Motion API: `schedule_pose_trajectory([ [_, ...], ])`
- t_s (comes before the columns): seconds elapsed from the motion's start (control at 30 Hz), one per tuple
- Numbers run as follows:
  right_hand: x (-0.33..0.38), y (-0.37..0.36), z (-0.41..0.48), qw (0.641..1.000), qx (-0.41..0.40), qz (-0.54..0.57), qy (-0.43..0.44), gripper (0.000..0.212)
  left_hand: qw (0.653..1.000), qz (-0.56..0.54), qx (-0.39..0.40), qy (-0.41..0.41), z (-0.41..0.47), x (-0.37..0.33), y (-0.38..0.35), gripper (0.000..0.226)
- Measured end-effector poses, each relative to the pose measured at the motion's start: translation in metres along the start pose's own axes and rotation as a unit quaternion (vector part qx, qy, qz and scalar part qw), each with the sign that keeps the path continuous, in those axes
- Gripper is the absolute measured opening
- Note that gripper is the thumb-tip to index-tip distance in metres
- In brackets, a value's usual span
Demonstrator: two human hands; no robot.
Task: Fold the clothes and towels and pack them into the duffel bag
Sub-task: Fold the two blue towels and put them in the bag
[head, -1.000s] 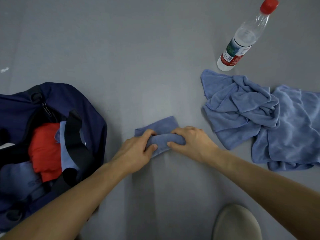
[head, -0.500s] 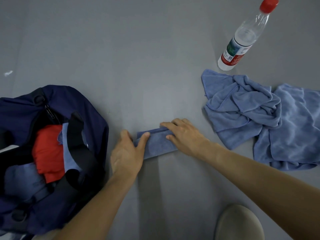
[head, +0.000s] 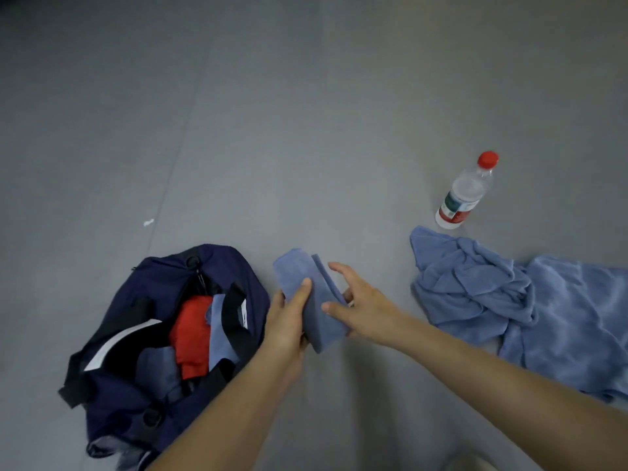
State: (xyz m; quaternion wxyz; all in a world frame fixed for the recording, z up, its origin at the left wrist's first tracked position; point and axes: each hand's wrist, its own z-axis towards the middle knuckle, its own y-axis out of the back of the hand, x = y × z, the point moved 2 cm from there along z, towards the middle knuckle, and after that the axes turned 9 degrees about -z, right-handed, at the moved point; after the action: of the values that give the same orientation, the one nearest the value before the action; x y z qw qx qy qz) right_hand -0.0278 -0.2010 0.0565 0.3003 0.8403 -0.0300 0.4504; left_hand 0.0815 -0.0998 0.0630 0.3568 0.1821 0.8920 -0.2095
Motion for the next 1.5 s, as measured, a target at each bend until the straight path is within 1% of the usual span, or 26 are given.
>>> schedule_pose_trajectory([
  [0.07,0.054,0.031,-0.014,0.998,0.001,-0.043,0.035,0.083,0.999,0.023,0.001,-0.037,-0.028,-0.051,-0.009,0.032],
  [0.13,0.106,0.051,-0.032,0.995,-0.003,-0.077,0.064,0.090,0.996,0.048,0.011,-0.075,-0.059,-0.098,-0.016,0.033],
  [0.27,0.188,0.073,-0.072,0.992,-0.030,-0.057,0.105,0.091,0.985,0.086,0.011,-0.150,-0.130,-0.174,-0.016,0.032],
  [0.4,0.241,0.060,-0.111,0.987,-0.049,0.011,0.154,0.087,0.973,0.114,-0.002,-0.203,-0.183,-0.210,0.003,0.032],
  [0.5,0.258,0.033,-0.132,0.980,-0.057,0.075,0.175,0.085,0.965,0.131,-0.007,-0.226,-0.210,-0.212,0.025,0.030],
  [0.57,0.260,0.012,-0.144,0.978,-0.048,0.095,0.180,0.082,0.962,0.139,-0.008,-0.233,-0.224,-0.205,0.043,0.027],
  [0.67,0.257,-0.019,-0.152,0.980,-0.058,0.080,0.173,0.075,0.966,0.141,-0.004,-0.215,-0.227,-0.195,0.068,0.029],
  [0.77,0.248,-0.043,-0.144,0.981,-0.082,0.085,0.157,0.067,0.963,0.185,-0.003,-0.195,-0.217,-0.187,0.086,0.034],
  [0.83,0.241,-0.050,-0.135,0.983,-0.091,0.077,0.139,0.064,0.959,0.206,0.023,-0.194,-0.211,-0.181,0.097,0.032],
  [0.9,0.235,-0.057,-0.120,0.986,-0.092,0.063,0.126,0.066,0.953,0.238,0.038,-0.185,-0.196,-0.174,0.117,0.040],
  [0.93,0.232,-0.062,-0.110,0.987,-0.091,0.060,0.118,0.067,0.946,0.265,0.030,-0.184,-0.186,-0.174,0.131,0.047],
  [1.0,0.226,-0.065,-0.092,0.990,-0.083,0.041,0.103,0.066,0.924,0.331,0.004,-0.191,-0.166,-0.176,0.161,0.056],
  [1.07,0.218,-0.075,-0.070,0.994,-0.067,-0.001,0.086,0.064,0.892,0.407,-0.021,-0.193,-0.146,-0.182,0.193,0.059],
  [1.1,0.211,-0.082,-0.059,0.995,-0.063,-0.017,0.076,0.064,0.871,0.451,-0.033,-0.193,-0.135,-0.184,0.207,0.058],
  [1.17,0.198,-0.096,-0.044,0.996,-0.065,-0.028,0.057,0.063,0.813,0.540,-0.044,-0.213,-0.111,-0.188,0.231,0.055],
  [1.23,0.186,-0.117,-0.031,0.997,-0.058,-0.036,0.043,0.060,0.753,0.612,-0.023,-0.240,-0.081,-0.184,0.247,0.049],
  [1.3,0.172,-0.141,-0.019,0.998,-0.047,-0.041,0.030,0.055,0.712,0.663,0.009,-0.232,-0.055,-0.170,0.257,0.044],
  [1.4,0.152,-0.174,-0.006,0.999,-0.028,-0.024,0.008,0.051,0.664,0.716,0.013,-0.213,-0.029,-0.137,0.266,0.039],
  [1.5,0.135,-0.200,0.012,1.000,-0.007,-0.025,-0.015,0.053,0.629,0.752,-0.028,-0.197,-0.006,-0.109,0.275,0.036],
])
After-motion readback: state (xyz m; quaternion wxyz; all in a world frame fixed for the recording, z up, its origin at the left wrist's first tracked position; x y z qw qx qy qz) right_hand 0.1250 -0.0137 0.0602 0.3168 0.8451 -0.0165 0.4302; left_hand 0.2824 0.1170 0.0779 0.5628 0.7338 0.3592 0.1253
